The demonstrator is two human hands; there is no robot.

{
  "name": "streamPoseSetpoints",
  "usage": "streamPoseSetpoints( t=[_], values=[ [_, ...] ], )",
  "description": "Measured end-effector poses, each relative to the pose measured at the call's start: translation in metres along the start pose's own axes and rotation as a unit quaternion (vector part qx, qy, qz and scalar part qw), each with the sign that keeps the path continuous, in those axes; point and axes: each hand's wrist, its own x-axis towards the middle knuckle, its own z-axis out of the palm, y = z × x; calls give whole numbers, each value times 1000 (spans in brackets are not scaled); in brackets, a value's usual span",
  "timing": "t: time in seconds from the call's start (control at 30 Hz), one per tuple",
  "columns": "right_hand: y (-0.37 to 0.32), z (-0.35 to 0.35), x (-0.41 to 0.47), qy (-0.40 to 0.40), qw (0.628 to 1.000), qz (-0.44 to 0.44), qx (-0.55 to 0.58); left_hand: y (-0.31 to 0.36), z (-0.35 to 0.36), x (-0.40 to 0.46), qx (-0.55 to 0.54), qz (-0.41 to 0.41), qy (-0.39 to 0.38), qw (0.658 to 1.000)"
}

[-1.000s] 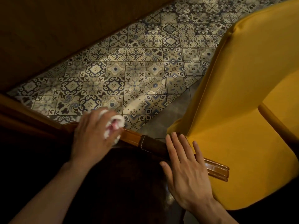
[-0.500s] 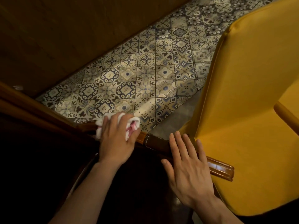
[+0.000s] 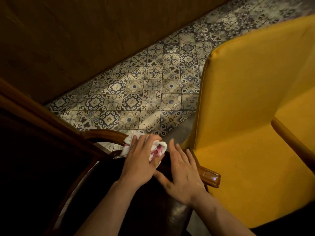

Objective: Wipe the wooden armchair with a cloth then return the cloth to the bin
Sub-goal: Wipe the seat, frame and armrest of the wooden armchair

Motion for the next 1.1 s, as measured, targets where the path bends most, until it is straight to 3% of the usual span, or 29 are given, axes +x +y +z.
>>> streamPoseSetpoints(
  t=[0.1, 0.2, 0.33, 0.47, 0.6, 0.87, 1.0, 1.1],
  values=[
    [8, -25, -7, -4, 993, -9, 120, 16, -15, -7, -69, -29, -21, 997],
    [3, -52, -18, 1, 990, -24, 139, 46, -29, -24, -152, -22, -43, 987],
    [-15, -95, -29, -6, 973, -67, 219, 95, -57, -45, -306, -19, -14, 952],
    [-35, -144, -38, 22, 946, -66, 318, 126, -110, -56, -368, -19, 11, 930],
    [-66, -187, -42, 85, 941, -93, 314, 143, -172, -69, -340, 11, -9, 940],
    [-148, -271, -61, 77, 957, -207, 187, 160, -280, -103, -161, 17, 47, 986],
    [-198, -302, -77, 91, 955, -258, 118, 154, -330, -137, 8, 14, 158, 987],
    [-234, -315, -88, 112, 952, -274, 81, 145, -363, -171, 40, -14, 227, 973]
  ],
)
